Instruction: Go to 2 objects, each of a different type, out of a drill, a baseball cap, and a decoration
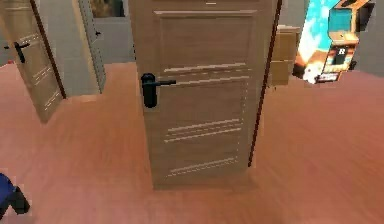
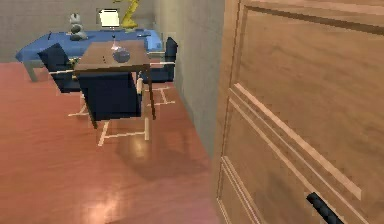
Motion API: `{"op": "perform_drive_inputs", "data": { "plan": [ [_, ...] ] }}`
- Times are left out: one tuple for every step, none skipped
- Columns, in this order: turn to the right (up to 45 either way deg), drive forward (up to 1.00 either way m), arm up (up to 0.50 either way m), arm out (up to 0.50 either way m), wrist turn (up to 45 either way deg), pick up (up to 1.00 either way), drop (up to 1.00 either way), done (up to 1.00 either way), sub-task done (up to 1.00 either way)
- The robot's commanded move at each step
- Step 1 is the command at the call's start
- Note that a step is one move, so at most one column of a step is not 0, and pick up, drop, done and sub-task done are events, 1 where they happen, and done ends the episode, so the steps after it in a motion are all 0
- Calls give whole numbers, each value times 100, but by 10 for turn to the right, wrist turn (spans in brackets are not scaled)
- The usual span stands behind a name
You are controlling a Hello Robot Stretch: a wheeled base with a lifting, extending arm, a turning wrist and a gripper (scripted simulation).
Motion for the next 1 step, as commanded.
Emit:
{"op": "perform_drive_inputs", "data": {
  "plan": [
    [-300,0,0,0,0,0,0,0,0]
  ]
}}
